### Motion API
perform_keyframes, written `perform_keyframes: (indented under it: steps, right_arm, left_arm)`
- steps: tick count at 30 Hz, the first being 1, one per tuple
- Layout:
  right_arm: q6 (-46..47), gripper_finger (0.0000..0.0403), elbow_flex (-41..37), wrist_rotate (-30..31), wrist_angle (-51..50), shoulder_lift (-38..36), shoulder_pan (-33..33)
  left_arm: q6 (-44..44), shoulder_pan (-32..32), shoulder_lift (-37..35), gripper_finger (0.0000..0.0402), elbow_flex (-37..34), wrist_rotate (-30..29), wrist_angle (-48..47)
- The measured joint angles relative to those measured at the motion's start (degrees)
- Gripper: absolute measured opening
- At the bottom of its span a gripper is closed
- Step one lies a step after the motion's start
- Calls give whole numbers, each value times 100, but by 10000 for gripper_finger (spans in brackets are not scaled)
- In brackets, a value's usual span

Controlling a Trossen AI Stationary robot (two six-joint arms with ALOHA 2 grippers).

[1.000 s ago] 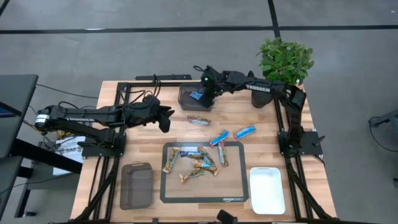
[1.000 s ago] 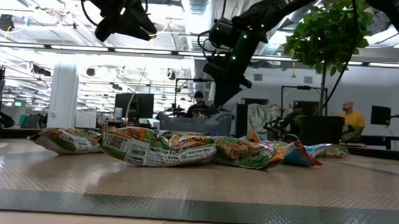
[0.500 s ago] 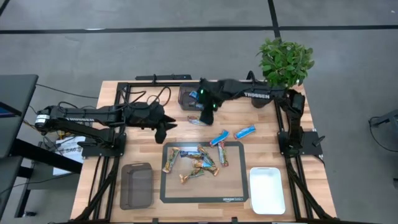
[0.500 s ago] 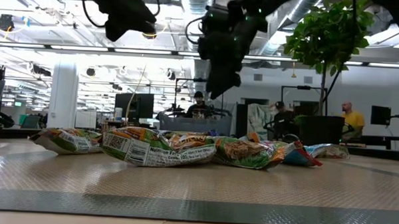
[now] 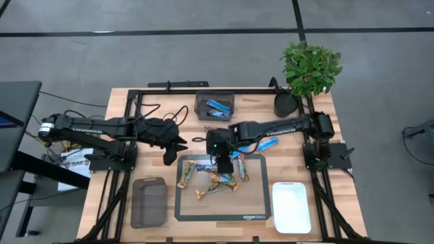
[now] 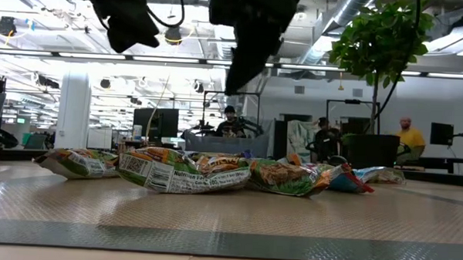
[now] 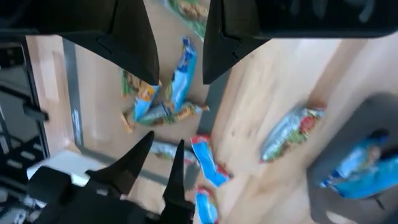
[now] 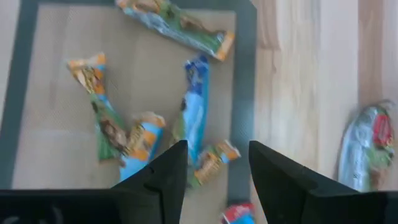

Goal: Pick and place Granola Bars by type
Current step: Put the blue snack bar into the top black transparent bin

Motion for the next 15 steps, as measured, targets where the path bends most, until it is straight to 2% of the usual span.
perform_keyframes:
  steps: [7,15]
  right_arm:
    - [542,163,27,-20,-6,773,220]
    - [532,159,708,-26,-16,1524,485]
  left_arm:
    - [21,-258,0,116,0,163,-369]
    - [12,-448,-4,116,0,217,-563]
